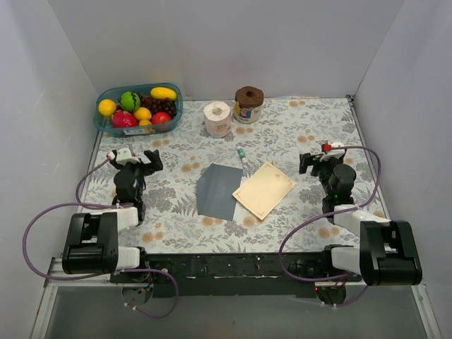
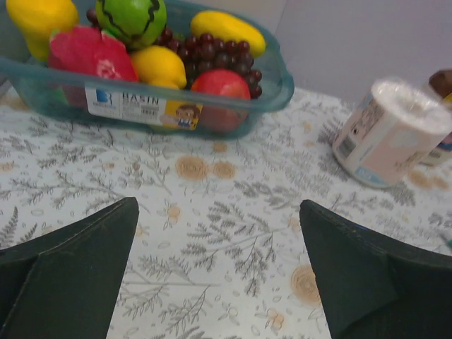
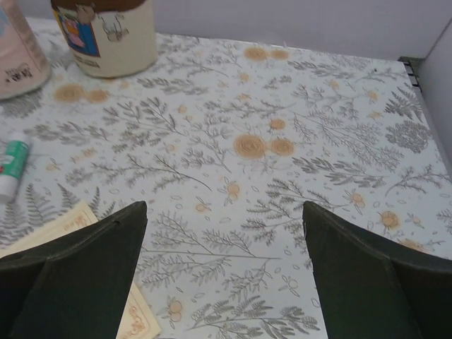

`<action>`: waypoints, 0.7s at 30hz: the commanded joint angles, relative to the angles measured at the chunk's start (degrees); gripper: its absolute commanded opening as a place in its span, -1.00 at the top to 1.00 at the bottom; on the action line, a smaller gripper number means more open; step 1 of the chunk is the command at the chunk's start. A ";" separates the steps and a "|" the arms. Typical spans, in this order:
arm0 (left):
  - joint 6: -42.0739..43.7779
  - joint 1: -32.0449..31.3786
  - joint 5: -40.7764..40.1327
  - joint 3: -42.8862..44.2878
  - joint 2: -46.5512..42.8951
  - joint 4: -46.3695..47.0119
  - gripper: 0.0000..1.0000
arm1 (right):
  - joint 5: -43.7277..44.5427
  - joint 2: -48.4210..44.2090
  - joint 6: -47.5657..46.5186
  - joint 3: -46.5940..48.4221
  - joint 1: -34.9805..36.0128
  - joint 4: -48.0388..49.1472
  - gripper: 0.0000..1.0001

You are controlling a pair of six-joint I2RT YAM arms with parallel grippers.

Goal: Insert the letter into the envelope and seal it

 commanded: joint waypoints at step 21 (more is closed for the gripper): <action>-28.39 -0.14 6.52 21.00 -3.26 -32.92 -0.96 | -13.48 17.74 26.43 26.21 -0.15 -42.65 -0.96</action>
